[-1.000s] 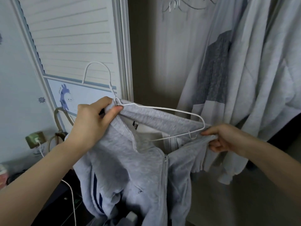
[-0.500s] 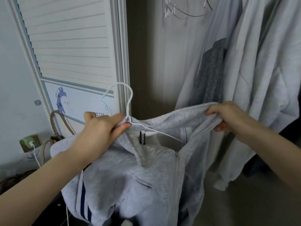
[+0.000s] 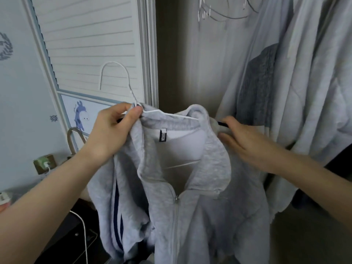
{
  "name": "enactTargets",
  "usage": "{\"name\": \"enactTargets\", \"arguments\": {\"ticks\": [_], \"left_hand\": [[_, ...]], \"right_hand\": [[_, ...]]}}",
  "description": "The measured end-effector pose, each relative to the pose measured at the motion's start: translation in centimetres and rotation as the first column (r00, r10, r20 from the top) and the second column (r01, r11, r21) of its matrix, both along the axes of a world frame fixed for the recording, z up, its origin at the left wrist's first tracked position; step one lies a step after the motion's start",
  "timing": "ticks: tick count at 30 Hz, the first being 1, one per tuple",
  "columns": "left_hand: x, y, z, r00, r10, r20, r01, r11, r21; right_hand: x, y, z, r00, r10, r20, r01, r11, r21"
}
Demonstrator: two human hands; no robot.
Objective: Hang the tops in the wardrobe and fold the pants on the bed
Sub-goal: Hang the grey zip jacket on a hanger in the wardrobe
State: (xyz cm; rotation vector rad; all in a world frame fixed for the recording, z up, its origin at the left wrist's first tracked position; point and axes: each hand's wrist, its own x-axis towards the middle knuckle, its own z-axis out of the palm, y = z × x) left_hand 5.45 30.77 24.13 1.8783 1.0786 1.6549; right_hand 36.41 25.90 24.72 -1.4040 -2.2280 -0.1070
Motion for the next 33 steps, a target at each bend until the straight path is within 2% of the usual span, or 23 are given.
{"name": "enactTargets", "arguments": {"ticks": [3, 7, 9, 12, 15, 18, 20, 23, 25, 27, 30, 32, 33], "left_hand": [[0.3, 0.1, 0.2, 0.999, -0.024, -0.037, 0.024, 1.000, 0.012], [2.4, -0.3, 0.6, 0.971, -0.017, -0.238, 0.040, 0.995, 0.093], [2.9, -0.4, 0.9, 0.958, -0.044, -0.285, 0.073, 0.993, 0.091], [1.8, -0.3, 1.1, 0.908, -0.086, -0.411, 0.094, 0.996, -0.002], [-0.1, 0.2, 0.3, 0.814, 0.114, -0.569, -0.082, 0.993, 0.081], [-1.4, 1.2, -0.3, 0.765, 0.331, -0.553, -0.273, 0.944, 0.186], [-2.1, 1.6, -0.4, 0.761, 0.412, -0.501, -0.310, 0.910, 0.276], [-2.7, 1.7, 0.0, 0.754, 0.415, -0.510, -0.286, 0.905, 0.314], [-3.1, 1.8, 0.4, 0.781, 0.343, -0.522, -0.264, 0.939, 0.222], [-3.9, 2.0, 1.2, 0.835, 0.262, -0.483, -0.260, 0.963, 0.073], [-5.4, 2.3, 2.6, 0.943, 0.094, -0.319, -0.152, 0.975, -0.160], [-5.7, 2.6, 3.3, 0.974, -0.010, -0.227, -0.049, 0.967, -0.250], [-5.7, 2.9, 3.6, 0.972, -0.012, -0.236, -0.048, 0.967, -0.250]], "right_hand": [[-0.6, 0.2, -0.5, 1.000, 0.002, 0.031, -0.006, 0.994, 0.112], [-3.0, 0.3, 0.3, 0.994, 0.043, 0.099, -0.060, 0.982, 0.179], [-3.8, 0.5, 0.5, 0.998, 0.067, 0.021, -0.070, 0.978, 0.194], [-2.5, 1.1, 1.4, 0.978, 0.045, -0.202, 0.001, 0.976, 0.219], [-0.5, 1.8, 1.9, 0.938, 0.015, -0.347, 0.060, 0.977, 0.204], [0.7, 1.8, 2.2, 0.894, 0.042, -0.446, 0.064, 0.974, 0.219], [1.4, 1.9, 2.3, 0.876, 0.048, -0.479, 0.052, 0.980, 0.193], [2.1, 1.9, 2.2, 0.860, 0.045, -0.508, 0.032, 0.990, 0.141], [2.6, 1.8, 2.2, 0.877, 0.049, -0.478, 0.020, 0.990, 0.139], [3.2, 1.4, 2.2, 0.929, 0.069, -0.363, -0.004, 0.984, 0.177], [4.1, 0.5, 2.5, 0.978, 0.099, -0.184, -0.074, 0.988, 0.138], [4.3, 0.0, 2.8, 0.971, 0.139, -0.194, -0.123, 0.988, 0.096], [4.2, -0.1, 3.0, 0.962, 0.154, -0.225, -0.138, 0.987, 0.086]]}}
